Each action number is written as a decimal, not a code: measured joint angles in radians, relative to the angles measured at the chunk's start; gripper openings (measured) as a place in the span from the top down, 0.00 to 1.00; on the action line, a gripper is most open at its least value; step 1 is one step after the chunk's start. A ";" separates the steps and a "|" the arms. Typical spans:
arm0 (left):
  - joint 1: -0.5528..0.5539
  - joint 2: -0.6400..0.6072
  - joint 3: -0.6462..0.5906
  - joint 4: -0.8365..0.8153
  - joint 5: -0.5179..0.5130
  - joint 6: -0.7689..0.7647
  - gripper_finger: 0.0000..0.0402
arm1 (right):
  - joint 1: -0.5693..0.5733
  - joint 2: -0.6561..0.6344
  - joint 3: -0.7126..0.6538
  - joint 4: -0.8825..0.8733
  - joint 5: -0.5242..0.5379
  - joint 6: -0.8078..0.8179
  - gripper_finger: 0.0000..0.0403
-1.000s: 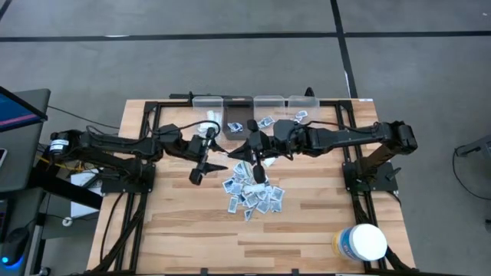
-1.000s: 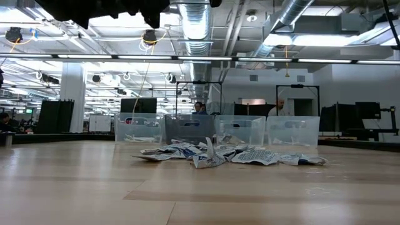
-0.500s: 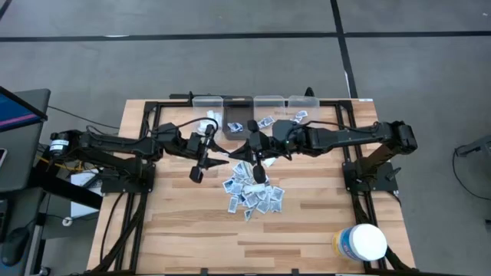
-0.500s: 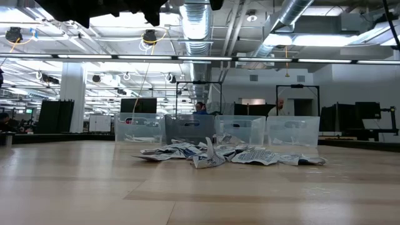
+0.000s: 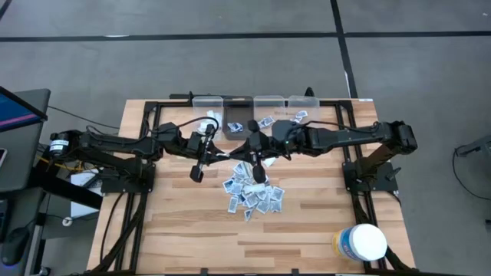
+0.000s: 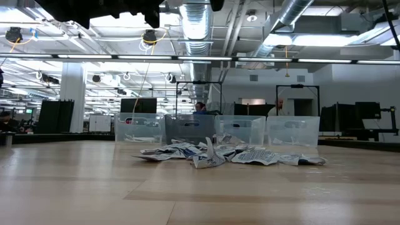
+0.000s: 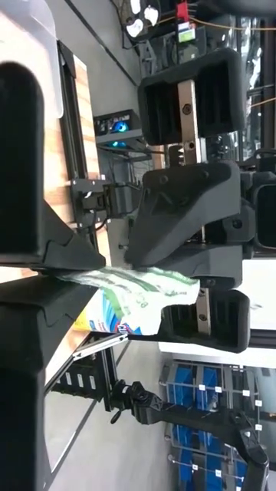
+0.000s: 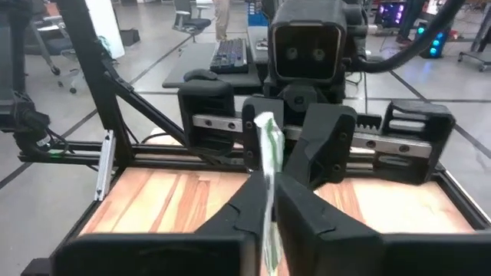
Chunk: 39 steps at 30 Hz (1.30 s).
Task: Pick & Place First Aid Supplies
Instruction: Put the bandage into the left transparent bin
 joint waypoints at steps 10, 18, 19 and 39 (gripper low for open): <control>0.028 0.000 0.000 -0.013 -0.004 0.000 0.97 | -0.003 0.000 0.000 -0.236 0.119 -0.033 0.64; 0.068 0.000 0.000 -0.163 -0.262 0.000 0.97 | -0.054 0.009 -0.001 -0.518 0.120 -0.037 0.55; 0.073 0.000 0.000 -0.197 -0.324 0.000 0.96 | -0.064 0.012 -0.001 -0.544 0.120 -0.030 0.55; 0.477 0.109 0.000 -0.410 -0.577 -0.097 0.94 | -0.211 0.172 -0.003 -0.506 0.116 -0.148 0.63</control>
